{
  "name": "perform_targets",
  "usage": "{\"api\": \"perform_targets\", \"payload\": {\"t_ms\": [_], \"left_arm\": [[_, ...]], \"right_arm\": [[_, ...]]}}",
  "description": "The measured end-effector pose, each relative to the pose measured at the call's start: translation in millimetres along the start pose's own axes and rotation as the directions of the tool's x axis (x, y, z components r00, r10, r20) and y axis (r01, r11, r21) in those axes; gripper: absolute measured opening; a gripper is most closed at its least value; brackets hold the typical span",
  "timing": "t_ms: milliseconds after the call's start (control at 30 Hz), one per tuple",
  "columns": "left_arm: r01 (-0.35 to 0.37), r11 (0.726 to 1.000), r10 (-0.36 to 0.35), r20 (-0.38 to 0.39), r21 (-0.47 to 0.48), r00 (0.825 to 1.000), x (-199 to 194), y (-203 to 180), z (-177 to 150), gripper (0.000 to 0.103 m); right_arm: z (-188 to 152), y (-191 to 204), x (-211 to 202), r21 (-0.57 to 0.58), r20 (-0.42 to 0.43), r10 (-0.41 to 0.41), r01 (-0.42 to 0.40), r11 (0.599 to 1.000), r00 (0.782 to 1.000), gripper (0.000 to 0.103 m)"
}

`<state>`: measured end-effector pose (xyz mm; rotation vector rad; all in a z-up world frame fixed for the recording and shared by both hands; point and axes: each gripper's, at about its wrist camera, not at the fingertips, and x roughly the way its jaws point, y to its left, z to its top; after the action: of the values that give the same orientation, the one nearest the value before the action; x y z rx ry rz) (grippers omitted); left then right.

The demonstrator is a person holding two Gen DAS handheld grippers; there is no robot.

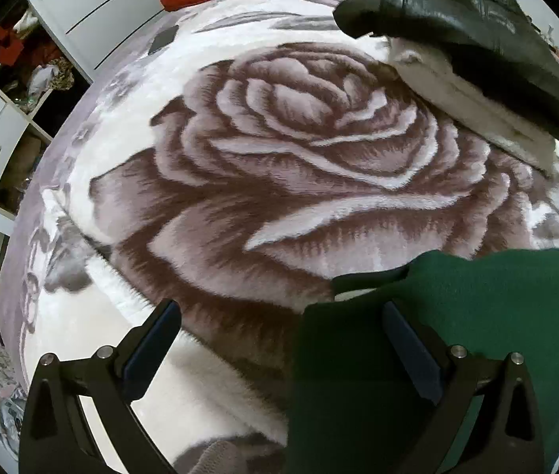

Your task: Fold large clothes

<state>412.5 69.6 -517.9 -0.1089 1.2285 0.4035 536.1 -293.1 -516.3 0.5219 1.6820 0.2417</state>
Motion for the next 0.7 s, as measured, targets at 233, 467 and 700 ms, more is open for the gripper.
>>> {"api": "perform_targets", "payload": {"t_ms": [233,467,700], "left_arm": [[-0.024,1.000,0.024,0.018,-0.008,1.000,-18.4,9.8,-20.2,0.103],[-0.071,0.997,0.070,0.055,0.024,0.996,-28.2,4.0,-35.0,0.103],[-0.057,0.997,0.054,0.059,0.050,0.997,-32.6,7.5,-38.3,0.103]], "right_arm": [[-57.2,-35.6,-60.0,0.006,-0.045,0.034,-0.034,0.999,0.998,0.051],[-159.5,-86.9,-13.0,0.042,-0.220,-0.030,0.040,0.998,0.975,0.036],[-186.7,-89.0,-45.1,0.071,-0.023,-0.108,0.109,0.991,0.994,0.009]]}}
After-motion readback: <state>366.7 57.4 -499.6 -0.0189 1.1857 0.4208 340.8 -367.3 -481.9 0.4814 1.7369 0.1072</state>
